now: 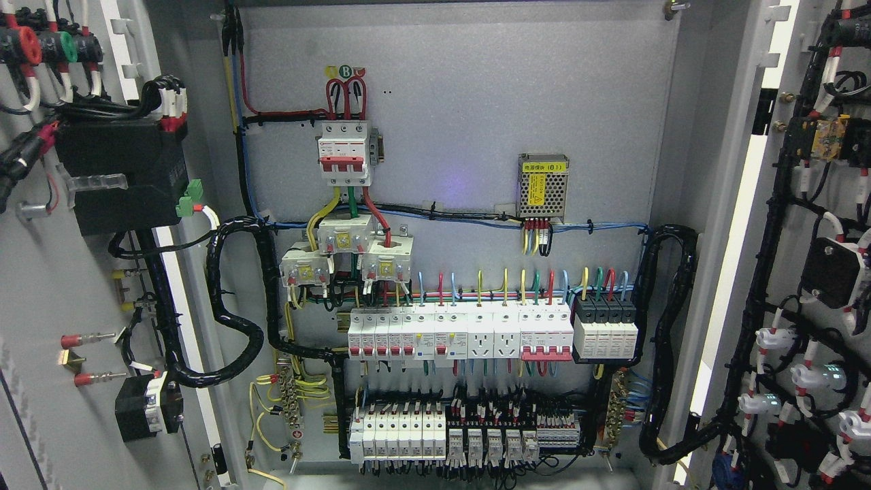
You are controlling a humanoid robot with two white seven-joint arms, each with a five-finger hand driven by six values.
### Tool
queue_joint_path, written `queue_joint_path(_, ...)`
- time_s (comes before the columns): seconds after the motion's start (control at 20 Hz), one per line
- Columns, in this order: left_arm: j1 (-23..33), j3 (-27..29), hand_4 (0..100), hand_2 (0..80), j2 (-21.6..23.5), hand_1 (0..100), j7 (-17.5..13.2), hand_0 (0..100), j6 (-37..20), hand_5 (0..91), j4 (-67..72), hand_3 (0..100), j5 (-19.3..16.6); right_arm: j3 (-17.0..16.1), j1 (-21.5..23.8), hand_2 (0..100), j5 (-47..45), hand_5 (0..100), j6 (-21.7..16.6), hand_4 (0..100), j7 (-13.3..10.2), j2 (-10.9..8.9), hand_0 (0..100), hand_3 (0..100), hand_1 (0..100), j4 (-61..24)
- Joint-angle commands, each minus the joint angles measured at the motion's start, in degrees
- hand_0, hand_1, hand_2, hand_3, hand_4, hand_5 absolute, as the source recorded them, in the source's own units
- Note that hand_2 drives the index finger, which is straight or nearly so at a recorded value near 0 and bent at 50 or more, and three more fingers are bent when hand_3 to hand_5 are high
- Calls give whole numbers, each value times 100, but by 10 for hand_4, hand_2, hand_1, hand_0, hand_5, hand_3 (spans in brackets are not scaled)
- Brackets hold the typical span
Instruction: Open door with both hands
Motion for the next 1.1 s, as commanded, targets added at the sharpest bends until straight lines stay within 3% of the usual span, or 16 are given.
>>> queue_joint_path(0.0,0,0,42,0,0,0,1,0,-21,0,-158,0,0,59,-56,0,70,0,27,0,5,117,0,0,0,36)
queue_joint_path(0.35,0,0,42,0,0,0,1,0,-21,0,-158,0,0,-37,-73,0,88,0,9,0,-47,90,0,0,0,132)
queue_joint_path(0.5,0,0,43,0,0,0,1,0,-21,0,-158,0,0,-177,-47,0,88,0,1,0,-416,38,0,0,0,220)
queue_joint_path(0.7,0,0,42,0,0,0,1,0,-21,0,-158,0,0,-520,76,0,88,0,-34,0,-697,-59,0,0,0,229)
queue_joint_path(1.05,0,0,42,0,0,0,1,0,-30,0,-158,0,0,-1039,761,0,175,0,-210,0,-1215,-244,0,0,0,221)
